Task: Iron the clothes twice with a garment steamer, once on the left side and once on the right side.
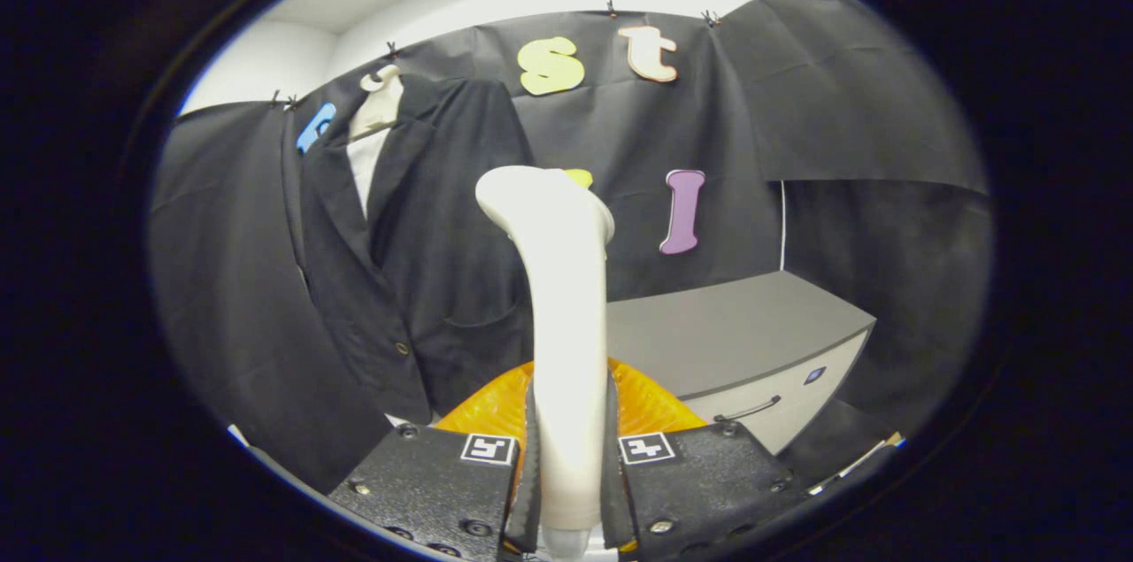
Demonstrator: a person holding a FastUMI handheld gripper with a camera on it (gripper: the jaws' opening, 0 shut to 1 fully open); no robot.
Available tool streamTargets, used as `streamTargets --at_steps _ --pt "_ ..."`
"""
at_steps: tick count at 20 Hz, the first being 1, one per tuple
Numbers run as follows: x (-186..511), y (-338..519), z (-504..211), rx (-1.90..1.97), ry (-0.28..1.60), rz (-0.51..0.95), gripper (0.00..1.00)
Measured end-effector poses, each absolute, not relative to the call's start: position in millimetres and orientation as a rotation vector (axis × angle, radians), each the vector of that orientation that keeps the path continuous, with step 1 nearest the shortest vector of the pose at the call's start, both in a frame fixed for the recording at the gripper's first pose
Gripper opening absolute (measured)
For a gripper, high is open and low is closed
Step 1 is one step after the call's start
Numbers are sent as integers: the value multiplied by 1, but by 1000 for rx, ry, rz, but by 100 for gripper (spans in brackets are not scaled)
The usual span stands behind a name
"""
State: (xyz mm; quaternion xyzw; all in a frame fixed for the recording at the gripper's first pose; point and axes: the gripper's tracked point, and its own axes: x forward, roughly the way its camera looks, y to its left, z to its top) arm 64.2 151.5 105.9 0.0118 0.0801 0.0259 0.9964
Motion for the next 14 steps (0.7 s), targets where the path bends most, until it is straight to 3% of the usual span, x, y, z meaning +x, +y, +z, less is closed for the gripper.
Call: streamTargets --at_steps 6,14 --pt "44 198 148 -13 40 39 30" --pt "83 244 202 -52 -46 18 30"
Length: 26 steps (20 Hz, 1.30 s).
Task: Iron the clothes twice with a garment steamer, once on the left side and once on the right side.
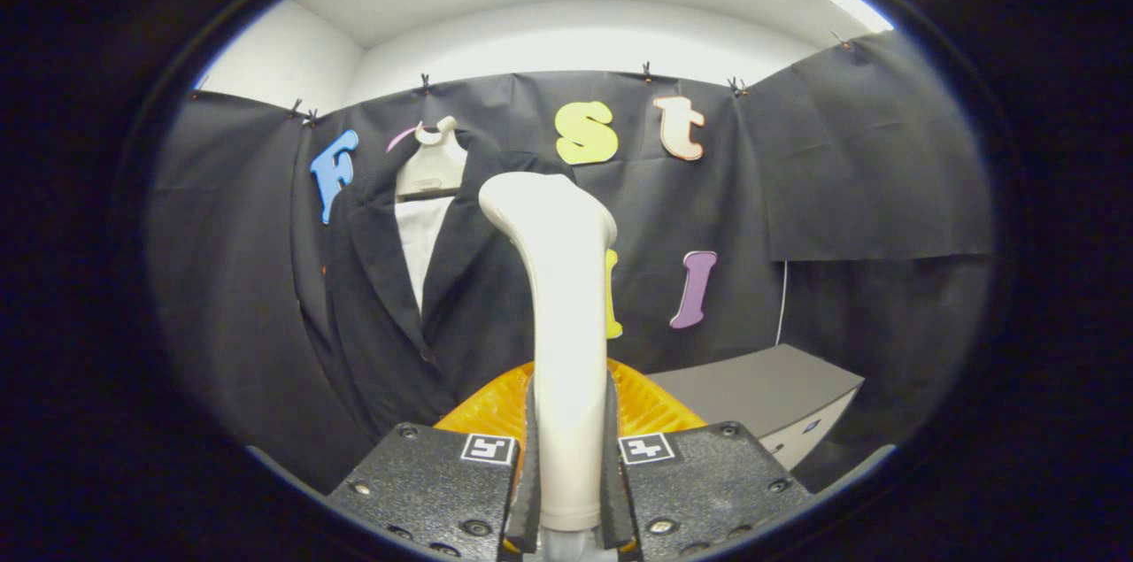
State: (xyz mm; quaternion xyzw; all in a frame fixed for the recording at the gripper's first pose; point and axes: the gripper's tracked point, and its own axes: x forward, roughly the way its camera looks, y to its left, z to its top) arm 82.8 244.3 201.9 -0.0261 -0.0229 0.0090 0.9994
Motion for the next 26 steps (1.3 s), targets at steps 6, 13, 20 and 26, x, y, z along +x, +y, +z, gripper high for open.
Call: streamTargets --at_steps 6,13,20,26 --pt "127 267 217 -85 -77 22 30" --pt "164 279 255 -100 -163 -12 30" --pt "188 289 244 -120 -141 -29 30" --pt "191 285 206 -152 -87 -38 30"
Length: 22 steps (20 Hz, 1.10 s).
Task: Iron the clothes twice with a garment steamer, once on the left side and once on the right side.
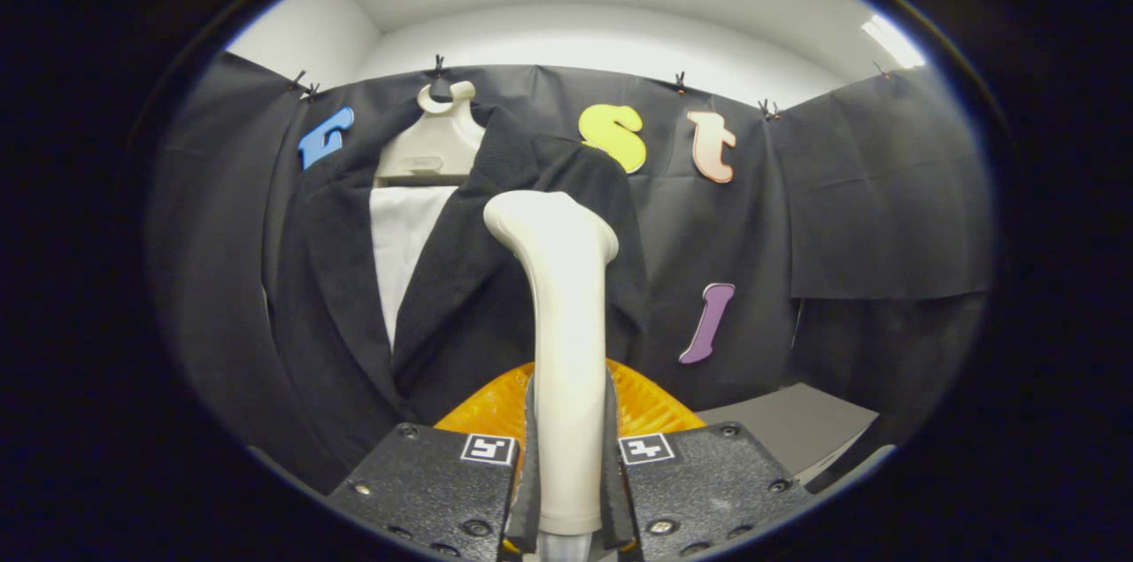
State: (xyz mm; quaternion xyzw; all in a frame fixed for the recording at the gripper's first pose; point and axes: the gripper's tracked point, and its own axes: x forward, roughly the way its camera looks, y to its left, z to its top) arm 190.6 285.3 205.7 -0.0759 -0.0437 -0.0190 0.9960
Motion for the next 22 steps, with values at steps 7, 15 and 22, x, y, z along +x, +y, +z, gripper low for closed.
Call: streamTargets --at_steps 7,15,22 --pt "181 278 163 -174 -39 -52 30" --pt "171 272 110 -198 25 -68 30" --pt "163 268 69 -215 69 -66 30"
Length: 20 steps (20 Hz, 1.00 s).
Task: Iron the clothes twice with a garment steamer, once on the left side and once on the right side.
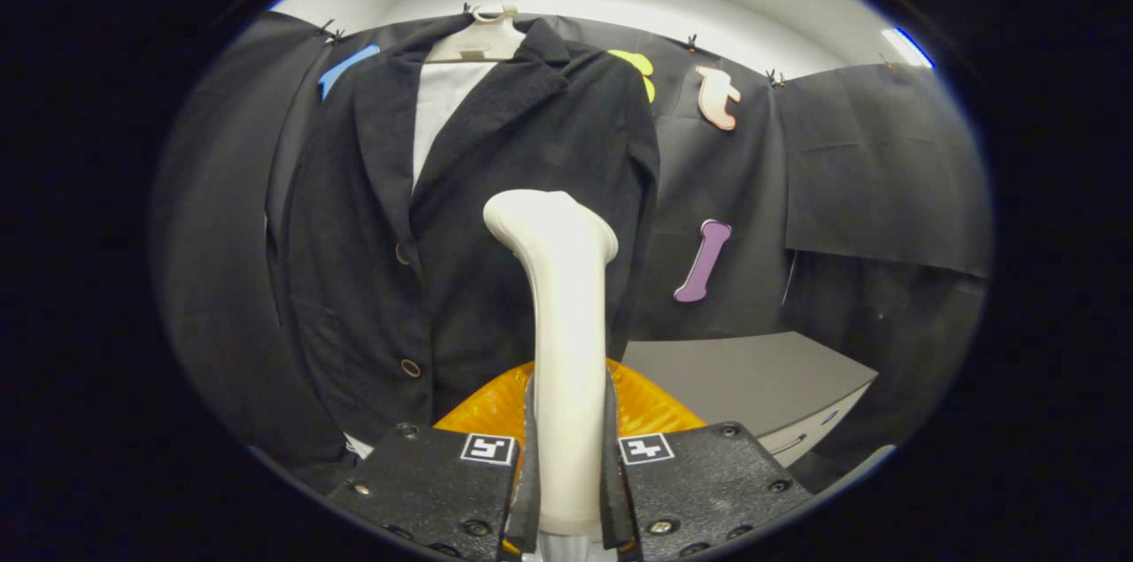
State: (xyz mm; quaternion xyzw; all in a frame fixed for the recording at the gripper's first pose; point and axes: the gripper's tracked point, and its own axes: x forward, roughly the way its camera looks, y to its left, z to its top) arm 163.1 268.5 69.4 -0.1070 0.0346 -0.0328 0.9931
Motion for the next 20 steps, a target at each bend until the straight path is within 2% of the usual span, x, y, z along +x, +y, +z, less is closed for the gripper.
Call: streamTargets --at_steps 20 --pt "157 244 -32 -276 179 -96 30"
